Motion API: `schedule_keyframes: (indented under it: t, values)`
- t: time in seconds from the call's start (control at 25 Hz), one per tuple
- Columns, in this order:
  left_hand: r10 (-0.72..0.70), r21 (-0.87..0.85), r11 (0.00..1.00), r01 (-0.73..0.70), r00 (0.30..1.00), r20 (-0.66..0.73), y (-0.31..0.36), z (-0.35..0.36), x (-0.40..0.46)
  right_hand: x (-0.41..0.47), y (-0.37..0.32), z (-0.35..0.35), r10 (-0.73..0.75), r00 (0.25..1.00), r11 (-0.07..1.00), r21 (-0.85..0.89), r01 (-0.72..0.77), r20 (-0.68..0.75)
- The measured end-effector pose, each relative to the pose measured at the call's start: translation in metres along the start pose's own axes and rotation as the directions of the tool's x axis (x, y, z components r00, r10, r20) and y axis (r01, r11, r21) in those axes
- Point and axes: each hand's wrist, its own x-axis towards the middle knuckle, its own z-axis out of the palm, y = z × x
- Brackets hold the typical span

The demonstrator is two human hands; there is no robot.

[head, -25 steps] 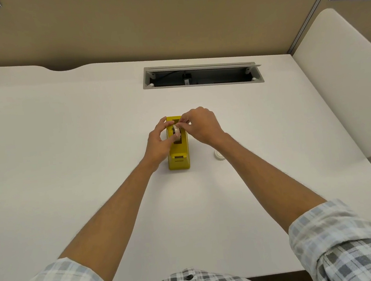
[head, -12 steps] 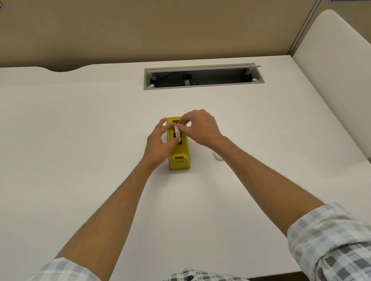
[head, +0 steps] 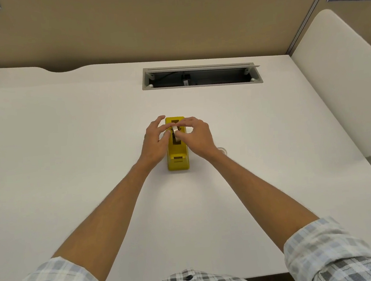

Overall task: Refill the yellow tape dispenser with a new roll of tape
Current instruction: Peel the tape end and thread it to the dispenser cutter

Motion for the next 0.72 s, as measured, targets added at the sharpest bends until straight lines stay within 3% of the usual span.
schedule_keyframes:
  t: [0.32, 0.52, 0.72]
  values:
    - [-0.029, 0.048, 0.998, 0.027, 0.998, 0.050, 0.004, -0.004, 0.011, -0.007, 0.009, 0.016, 0.030, 0.998, 0.980, 0.199, -0.019, -0.055]
    - [-0.054, -0.040, 0.998, 0.054, 0.999, 0.002, 0.007, -0.004, 0.012, -0.012, 0.012, 0.020, 0.056, 0.998, 0.946, 0.320, -0.043, -0.030]
    - [-0.054, 0.002, 0.999, 0.054, 0.998, -0.021, 0.011, -0.006, 0.015, -0.017, 0.012, 0.024, 0.043, 0.999, 0.936, 0.351, -0.029, -0.033]
